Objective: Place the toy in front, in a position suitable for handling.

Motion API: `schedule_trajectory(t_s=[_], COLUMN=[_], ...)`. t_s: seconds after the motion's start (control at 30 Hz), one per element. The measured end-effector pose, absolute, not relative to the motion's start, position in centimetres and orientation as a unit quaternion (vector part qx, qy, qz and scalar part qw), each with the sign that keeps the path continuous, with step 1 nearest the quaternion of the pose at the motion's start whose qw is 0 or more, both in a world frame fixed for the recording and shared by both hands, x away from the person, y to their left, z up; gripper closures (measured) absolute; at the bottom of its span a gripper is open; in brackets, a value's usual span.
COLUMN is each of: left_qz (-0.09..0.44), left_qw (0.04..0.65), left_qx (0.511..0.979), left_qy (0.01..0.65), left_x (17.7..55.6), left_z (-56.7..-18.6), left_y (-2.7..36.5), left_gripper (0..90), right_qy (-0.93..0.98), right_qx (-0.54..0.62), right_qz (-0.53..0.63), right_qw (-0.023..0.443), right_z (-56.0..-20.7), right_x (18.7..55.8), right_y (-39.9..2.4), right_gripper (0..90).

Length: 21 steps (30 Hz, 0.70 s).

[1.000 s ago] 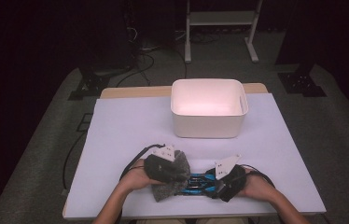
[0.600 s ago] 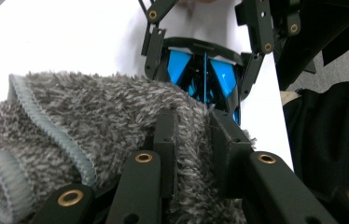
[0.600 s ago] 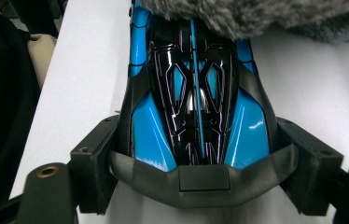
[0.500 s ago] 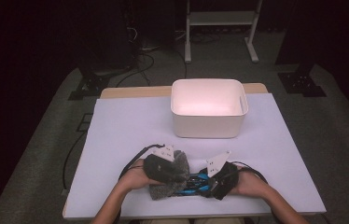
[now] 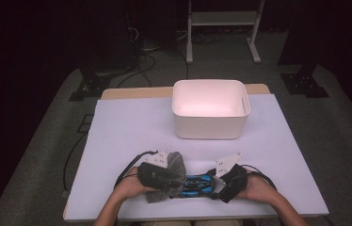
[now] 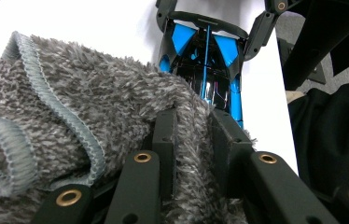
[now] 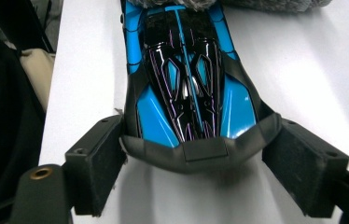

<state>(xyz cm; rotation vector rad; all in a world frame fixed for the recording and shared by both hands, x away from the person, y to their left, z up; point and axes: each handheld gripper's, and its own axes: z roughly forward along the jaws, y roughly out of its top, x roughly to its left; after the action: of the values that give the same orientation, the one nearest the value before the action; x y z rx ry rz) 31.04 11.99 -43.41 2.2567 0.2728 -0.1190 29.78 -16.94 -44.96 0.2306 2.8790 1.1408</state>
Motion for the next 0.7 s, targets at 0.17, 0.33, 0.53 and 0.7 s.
schedule_trajectory(t_s=[0.17,0.33,0.53,0.7], left_qz=[-0.056,-0.047,-0.045,-0.045], left_qw=[0.426,0.421,0.414,0.417], left_qx=[0.896,0.9,0.905,0.906], left_qy=[0.112,0.105,0.082,0.057], left_x=[31.2,30.8,30.4,30.2], left_z=[-43.5,-43.2,-42.4,-41.6], left_y=[12.0,11.6,10.1,8.3], left_gripper=[72.7,72.7,72.7,73.4], right_qy=[0.927,0.929,0.928,0.926], right_qx=[0.076,0.073,0.076,0.079], right_qz=[0.367,0.363,0.363,0.368], right_qw=[0.013,0.029,0.028,0.024], right_z=[-45.2,-45.2,-45.2,-45.3], right_x=[29.8,29.5,29.4,29.5], right_y=[-17.0,-17.0,-16.8,-16.7], right_gripper=[23.7,24.0,24.0,24.0])
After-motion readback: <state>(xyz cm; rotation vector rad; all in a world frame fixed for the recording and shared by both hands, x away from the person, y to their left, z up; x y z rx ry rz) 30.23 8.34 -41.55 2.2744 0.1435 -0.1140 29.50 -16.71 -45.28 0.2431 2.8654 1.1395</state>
